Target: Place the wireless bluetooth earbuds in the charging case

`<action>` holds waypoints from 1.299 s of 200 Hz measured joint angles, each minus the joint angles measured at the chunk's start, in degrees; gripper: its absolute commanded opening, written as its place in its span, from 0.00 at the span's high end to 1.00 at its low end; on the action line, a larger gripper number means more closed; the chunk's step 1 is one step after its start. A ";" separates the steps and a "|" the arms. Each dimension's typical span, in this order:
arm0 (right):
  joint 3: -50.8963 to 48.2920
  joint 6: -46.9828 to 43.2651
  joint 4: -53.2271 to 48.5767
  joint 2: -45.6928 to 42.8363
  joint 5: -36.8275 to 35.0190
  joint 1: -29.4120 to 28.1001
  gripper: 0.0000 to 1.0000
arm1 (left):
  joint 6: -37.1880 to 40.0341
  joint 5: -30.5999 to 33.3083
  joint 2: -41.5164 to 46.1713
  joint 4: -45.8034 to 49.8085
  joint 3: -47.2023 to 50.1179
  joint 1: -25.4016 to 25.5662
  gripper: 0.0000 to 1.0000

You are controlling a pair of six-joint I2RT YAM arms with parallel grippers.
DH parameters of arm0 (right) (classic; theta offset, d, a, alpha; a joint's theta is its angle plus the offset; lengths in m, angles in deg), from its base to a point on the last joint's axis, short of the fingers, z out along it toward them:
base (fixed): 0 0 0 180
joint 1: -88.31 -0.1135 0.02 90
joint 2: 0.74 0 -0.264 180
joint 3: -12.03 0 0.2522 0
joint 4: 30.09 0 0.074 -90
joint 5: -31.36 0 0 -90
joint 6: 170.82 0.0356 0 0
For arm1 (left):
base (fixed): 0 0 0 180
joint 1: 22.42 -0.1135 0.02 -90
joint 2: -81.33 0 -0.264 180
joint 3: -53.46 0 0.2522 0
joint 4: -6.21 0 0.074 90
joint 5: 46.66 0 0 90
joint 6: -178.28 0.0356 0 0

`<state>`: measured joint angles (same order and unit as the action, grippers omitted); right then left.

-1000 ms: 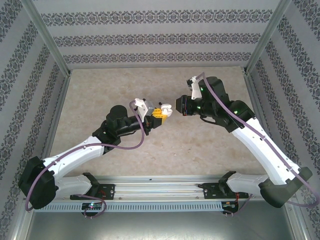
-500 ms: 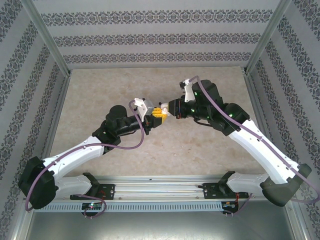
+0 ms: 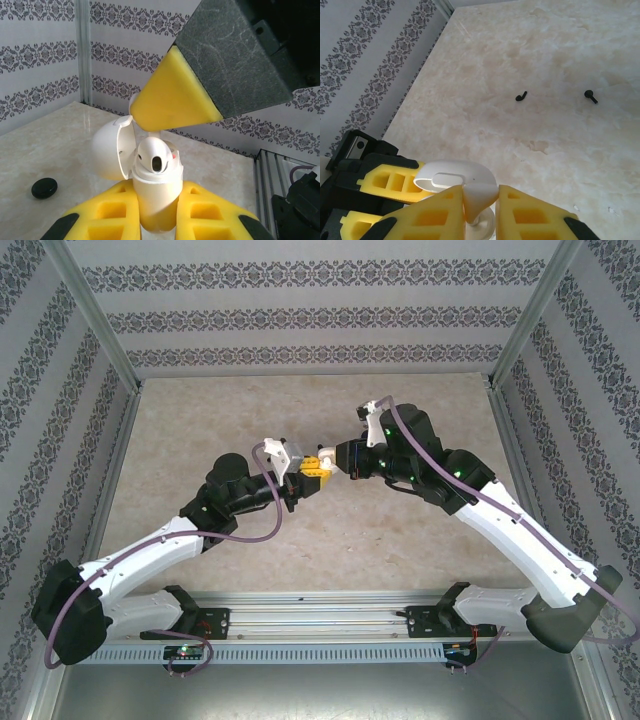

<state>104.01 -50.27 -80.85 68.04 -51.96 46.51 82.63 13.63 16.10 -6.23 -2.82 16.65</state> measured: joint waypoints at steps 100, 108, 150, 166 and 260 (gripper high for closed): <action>0.02 -2.84 -0.66 0.52 0.37 -1.97 0.82 | 0.00 0.17 -0.04 0.15 0.63 -0.02 1.00; 0.04 -3.15 -0.74 0.70 0.35 -1.97 0.82 | 0.00 0.17 -0.07 0.20 0.63 -0.02 1.00; 0.68 -4.11 -2.05 1.66 0.13 -1.95 0.78 | 0.00 0.17 -0.85 0.35 0.66 -0.02 1.00; 0.92 -4.22 -2.51 2.05 -0.02 -1.92 0.75 | 0.00 0.17 -1.01 0.59 0.66 -0.02 1.00; 3.19 -3.67 -5.86 3.65 -1.38 -1.92 0.65 | 0.02 0.17 -1.62 0.85 0.63 -0.02 1.00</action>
<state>107.20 -53.94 -86.70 71.69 -53.34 44.59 82.65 13.80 14.48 -5.37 -2.19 16.62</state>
